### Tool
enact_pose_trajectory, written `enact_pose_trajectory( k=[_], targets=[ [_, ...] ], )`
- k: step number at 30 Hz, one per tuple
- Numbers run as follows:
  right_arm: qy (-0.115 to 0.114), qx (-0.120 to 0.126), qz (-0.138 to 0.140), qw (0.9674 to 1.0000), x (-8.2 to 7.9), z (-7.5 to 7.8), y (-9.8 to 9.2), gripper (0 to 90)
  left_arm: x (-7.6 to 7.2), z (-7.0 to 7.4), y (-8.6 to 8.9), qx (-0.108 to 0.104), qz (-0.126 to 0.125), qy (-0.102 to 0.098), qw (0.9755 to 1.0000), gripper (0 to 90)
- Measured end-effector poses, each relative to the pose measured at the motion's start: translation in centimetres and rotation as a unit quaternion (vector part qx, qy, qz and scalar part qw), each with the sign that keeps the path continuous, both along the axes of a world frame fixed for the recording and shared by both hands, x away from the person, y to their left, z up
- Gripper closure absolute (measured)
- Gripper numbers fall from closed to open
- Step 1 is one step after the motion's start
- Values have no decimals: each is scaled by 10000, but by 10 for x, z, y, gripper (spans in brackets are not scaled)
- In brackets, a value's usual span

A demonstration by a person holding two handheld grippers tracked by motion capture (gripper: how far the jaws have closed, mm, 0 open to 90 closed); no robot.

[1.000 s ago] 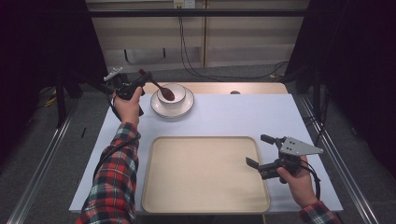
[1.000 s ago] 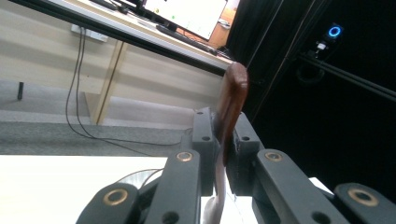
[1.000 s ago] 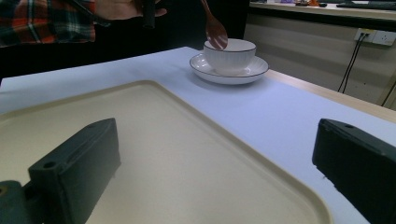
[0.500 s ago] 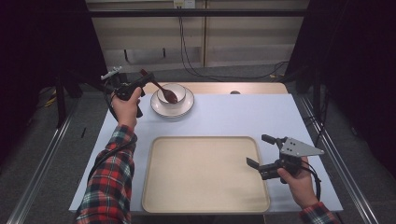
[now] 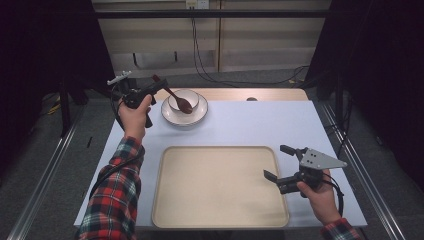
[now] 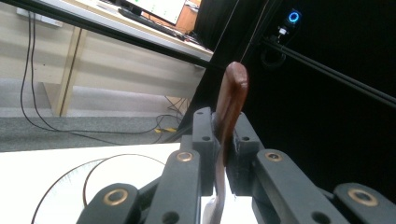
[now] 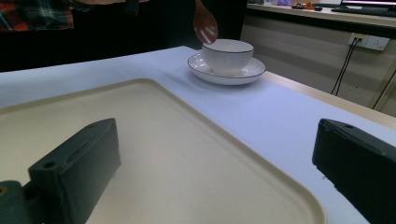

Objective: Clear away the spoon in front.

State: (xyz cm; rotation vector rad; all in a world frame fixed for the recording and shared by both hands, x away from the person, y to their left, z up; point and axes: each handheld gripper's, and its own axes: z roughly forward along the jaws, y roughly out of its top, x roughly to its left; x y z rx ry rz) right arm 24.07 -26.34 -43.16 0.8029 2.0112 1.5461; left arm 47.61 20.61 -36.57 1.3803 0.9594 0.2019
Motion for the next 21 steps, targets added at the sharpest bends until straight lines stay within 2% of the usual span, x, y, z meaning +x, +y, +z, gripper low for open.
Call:
enact_pose_trajectory(
  k=[2,3,4,8,11,12,13,15,21],
  targets=[
    [-2,-6,18,10000,0,0,0,4,-2,0,0,5,-8,2,10000,837],
    [-11,19,-16,10000,0,0,0,4,-4,1,-1,-70,-42,40,10000,837],
    [-5,12,-33,10000,0,1,0,4,-7,1,1,33,-100,29,9999,838],
    [-27,29,-46,10000,-1,1,-1,5,-13,2,1,-38,-70,38,10000,838],
    [-8,20,-49,10000,-3,2,-1,5,-18,4,2,59,-180,53,9998,838],
    [-27,30,-52,10000,-3,2,0,5,-19,4,0,-26,-123,37,9999,838],
    [-16,23,-37,10000,-4,2,0,5,-21,5,2,93,-208,18,9997,837],
    [-19,22,-55,10000,-4,2,0,5,-24,6,2,116,-220,27,9997,838],
    [-27,-14,-98,9999,-4,1,1,5,-33,8,7,4,-206,9,9998,838]
  ],
)
